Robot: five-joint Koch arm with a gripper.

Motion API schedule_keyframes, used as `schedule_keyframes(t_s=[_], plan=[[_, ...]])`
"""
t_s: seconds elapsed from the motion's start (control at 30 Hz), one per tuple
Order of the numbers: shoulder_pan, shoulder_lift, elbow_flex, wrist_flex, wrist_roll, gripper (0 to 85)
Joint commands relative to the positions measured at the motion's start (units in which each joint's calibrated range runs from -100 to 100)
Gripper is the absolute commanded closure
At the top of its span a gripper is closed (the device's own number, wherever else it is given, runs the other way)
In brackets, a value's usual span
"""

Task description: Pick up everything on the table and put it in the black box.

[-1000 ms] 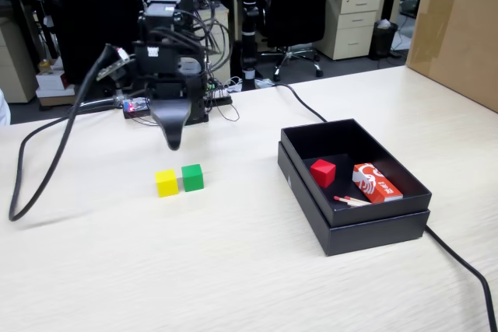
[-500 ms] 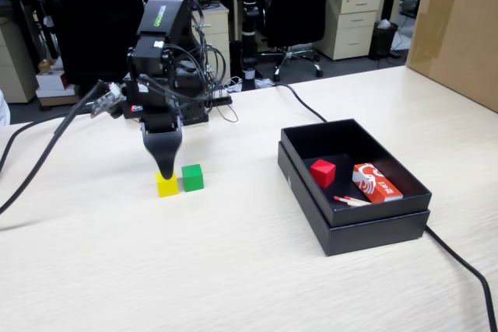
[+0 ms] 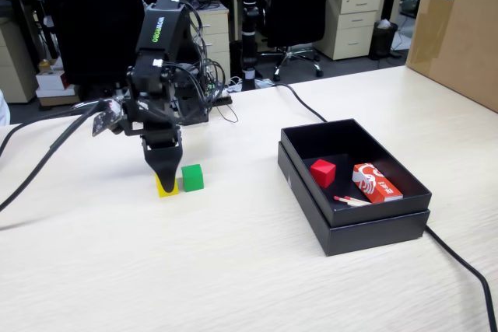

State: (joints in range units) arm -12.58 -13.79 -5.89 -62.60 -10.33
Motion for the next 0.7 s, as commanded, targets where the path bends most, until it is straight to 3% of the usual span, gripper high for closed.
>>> schedule_keyframes(t_s=[0.0, 0.27, 0.43, 0.5, 0.67], plan=[[0.0, 1.0, 4.7, 0.8, -0.3, 38.0], [0.0, 5.9, 7.4, 1.6, -1.2, 38.3], [0.0, 8.2, 7.8, 2.1, -1.9, 44.2], [0.0, 8.8, 7.9, 2.4, -2.1, 51.6], [-0.4, 9.1, 8.0, 6.0, -2.2, 79.8]])
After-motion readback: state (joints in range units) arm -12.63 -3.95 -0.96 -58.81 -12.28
